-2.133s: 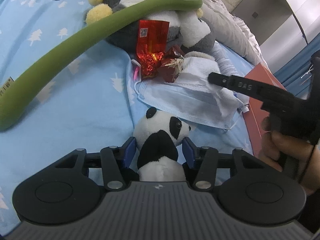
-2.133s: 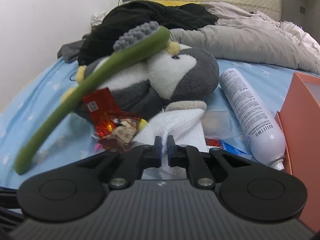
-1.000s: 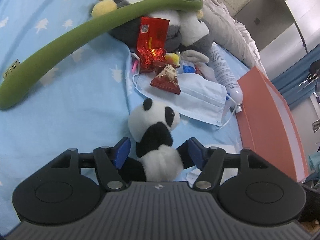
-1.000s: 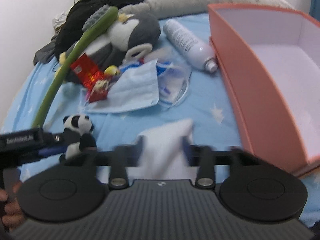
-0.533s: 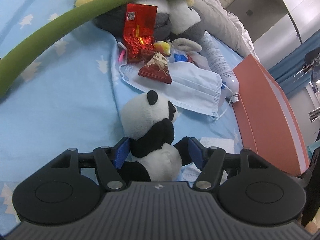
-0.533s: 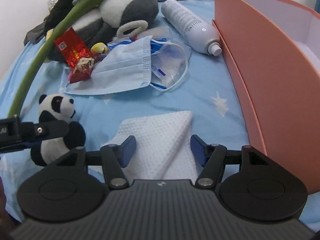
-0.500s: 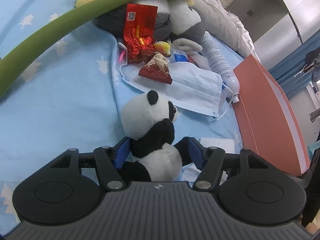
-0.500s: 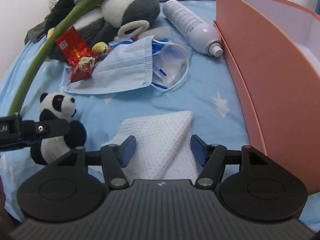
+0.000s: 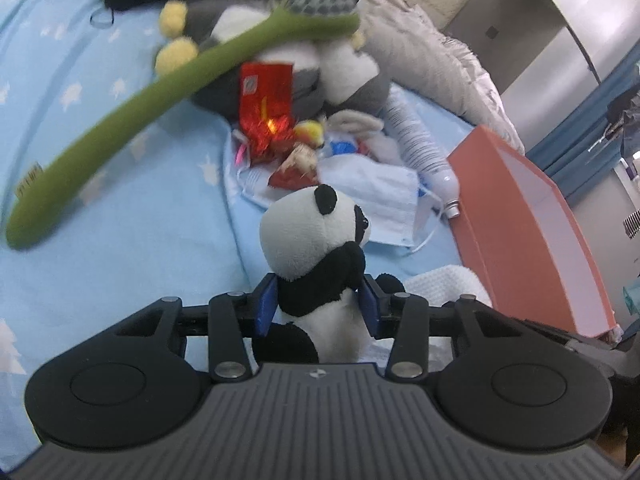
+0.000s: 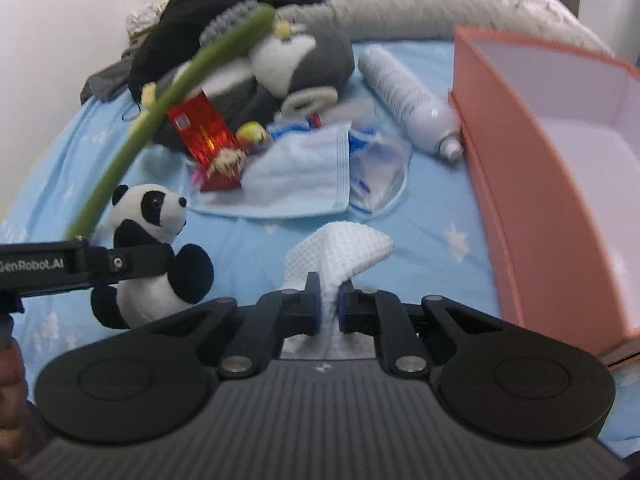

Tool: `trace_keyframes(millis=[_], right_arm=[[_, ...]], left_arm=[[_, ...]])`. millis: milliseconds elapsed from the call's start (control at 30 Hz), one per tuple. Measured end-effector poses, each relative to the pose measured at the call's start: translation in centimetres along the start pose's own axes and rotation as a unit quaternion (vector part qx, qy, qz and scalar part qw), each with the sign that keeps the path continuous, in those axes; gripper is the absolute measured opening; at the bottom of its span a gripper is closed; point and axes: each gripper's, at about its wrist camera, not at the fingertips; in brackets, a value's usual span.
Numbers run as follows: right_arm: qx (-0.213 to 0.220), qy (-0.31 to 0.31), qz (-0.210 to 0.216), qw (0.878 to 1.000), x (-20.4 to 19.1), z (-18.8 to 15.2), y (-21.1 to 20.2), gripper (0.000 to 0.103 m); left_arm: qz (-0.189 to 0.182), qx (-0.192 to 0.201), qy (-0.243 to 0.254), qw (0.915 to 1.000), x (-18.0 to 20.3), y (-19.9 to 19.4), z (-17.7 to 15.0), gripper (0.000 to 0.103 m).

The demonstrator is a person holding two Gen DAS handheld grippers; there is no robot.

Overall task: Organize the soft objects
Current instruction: 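Lift the panda plush with the left tool while the right tool lifts the towel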

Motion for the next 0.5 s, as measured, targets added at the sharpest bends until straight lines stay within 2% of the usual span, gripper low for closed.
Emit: trace_keyframes(millis=[267, 400, 500], right_arm=[[0.029, 0.020, 0.004, 0.999, -0.4, -0.9, -4.4, 0.012], [0.034, 0.022, 0.006, 0.999, -0.6, -1.5, -5.4, 0.012], [0.050, 0.024, 0.003, 0.998, -0.6, -1.6, -6.3, 0.012]], left_arm=[[0.010, 0.009, 0.025, 0.9996, 0.7, -4.2, -1.3, 0.049], [0.016, 0.007, 0.032, 0.9993, 0.7, -5.0, -1.8, 0.049], [0.006, 0.006, 0.036, 0.9993, 1.2, -5.4, -2.0, 0.049]])
Point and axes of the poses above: each gripper's, at about its wrist camera, not at the fingertips, and y roughly the way its jaws point, x to its right, z to its top, and after that the axes turned 12 degrees about -x, right-handed
